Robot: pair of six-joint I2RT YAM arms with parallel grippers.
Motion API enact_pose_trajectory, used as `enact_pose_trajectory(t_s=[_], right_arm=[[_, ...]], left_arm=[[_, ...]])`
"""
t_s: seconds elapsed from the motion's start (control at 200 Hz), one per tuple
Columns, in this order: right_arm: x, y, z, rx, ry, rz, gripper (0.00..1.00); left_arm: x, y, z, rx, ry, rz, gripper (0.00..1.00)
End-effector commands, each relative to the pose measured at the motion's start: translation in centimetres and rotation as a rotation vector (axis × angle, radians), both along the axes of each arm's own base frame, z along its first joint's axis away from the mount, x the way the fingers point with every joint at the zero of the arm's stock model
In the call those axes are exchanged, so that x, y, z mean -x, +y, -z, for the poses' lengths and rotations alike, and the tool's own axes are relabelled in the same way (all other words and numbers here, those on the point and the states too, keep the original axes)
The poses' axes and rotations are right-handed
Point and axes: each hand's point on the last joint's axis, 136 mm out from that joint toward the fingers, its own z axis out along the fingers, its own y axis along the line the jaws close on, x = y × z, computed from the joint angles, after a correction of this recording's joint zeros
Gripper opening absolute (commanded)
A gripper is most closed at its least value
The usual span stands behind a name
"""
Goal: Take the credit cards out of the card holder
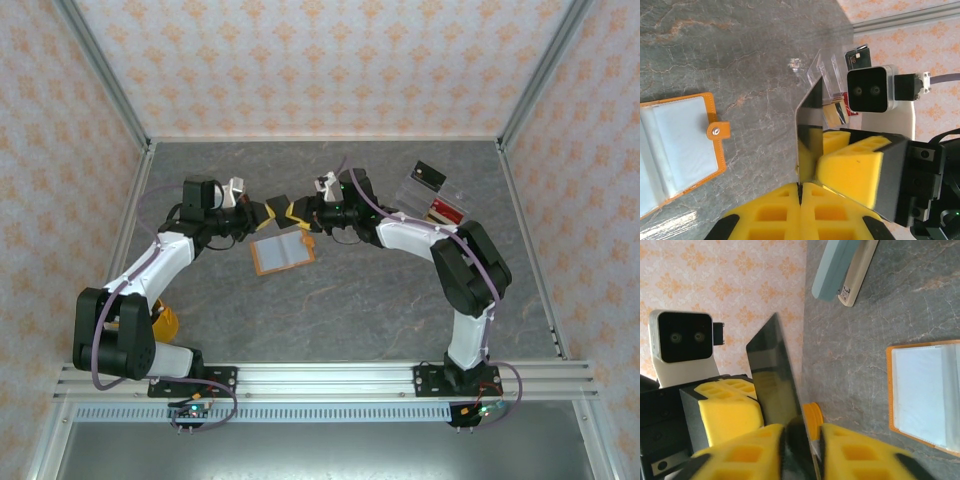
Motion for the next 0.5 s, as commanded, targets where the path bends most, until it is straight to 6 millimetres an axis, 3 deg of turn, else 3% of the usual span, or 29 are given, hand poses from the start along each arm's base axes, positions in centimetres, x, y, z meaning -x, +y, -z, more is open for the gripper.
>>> enact_pose_trajectory(t_s=[0.0, 0.11, 0.185, 0.25, 0.34, 0.495], right_arm=[[-0.3, 0.0, -1.8, -0.022, -0.056, -0.007, 0.13], [-0.6, -0.8, -1.4, 0.043, -0.114, 0.011, 0.02], [-1.2, -2.3, -0.9, 0.14, -0.176, 0.04, 0.0], [-1.9, -4.1, -0.6, 0.245, -0.25, 0.06, 0.0], [-3.7, -7.8, -0.9, 0.406, -0.35, 0.124, 0.0], [-7.5, -15.2, -3.0, 0.63, -0.489, 0.244, 0.0]], left_arm=[[0.6, 0.1, -0.3, -0.007, -0.001, 0.016, 0.0], [1.5, 1.3, 0.8, -0.114, 0.057, -0.011, 0.03], [2.3, 2.8, 1.5, -0.229, 0.101, -0.046, 0.19], [2.9, 3.9, 1.7, -0.302, 0.117, -0.068, 0.38], [3.7, 6.0, 2.0, -0.43, 0.147, -0.112, 0.56], [4.6, 8.8, 1.7, -0.598, 0.147, -0.163, 0.76]])
